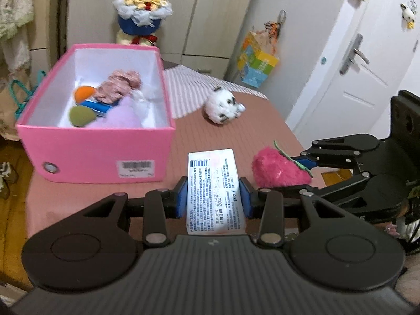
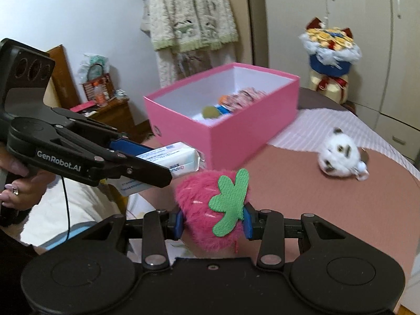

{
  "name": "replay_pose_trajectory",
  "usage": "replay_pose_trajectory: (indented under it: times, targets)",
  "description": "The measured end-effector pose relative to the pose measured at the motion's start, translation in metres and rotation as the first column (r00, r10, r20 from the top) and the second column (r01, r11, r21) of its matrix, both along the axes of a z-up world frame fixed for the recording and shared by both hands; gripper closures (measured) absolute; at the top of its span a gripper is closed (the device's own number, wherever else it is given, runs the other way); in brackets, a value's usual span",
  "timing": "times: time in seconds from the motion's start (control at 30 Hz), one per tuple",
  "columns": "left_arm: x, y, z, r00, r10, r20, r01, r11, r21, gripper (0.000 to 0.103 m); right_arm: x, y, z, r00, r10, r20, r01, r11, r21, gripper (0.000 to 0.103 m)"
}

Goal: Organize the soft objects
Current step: 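Lift the wipes packet and strawberry plush and carry both tools over the pink box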

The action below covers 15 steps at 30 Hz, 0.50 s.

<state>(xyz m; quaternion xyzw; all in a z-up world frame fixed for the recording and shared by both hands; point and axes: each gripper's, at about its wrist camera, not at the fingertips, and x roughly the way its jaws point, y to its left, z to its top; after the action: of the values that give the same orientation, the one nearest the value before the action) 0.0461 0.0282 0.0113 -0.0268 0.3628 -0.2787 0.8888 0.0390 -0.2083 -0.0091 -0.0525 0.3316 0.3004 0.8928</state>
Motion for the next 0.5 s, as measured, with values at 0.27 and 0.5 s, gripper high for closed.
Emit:
replay_pose_trajectory:
  times: [0.27, 0.5]
  targets:
    - [0.003, 0.028, 0.028, 0.995, 0.068, 0.068, -0.069, 0.997, 0.024, 0.064, 0.009, 0.030, 0.037, 0.991, 0.041, 0.124, -0.041, 0.999, 0.001, 0.056]
    - [0.026, 0.054, 0.048, 0.995, 0.079, 0.056, -0.076, 0.995, -0.058, 0.064, 0.033, 0.043, 0.054, 0.986, 0.011, 0.164, -0.021, 0.998, 0.060, 0.056]
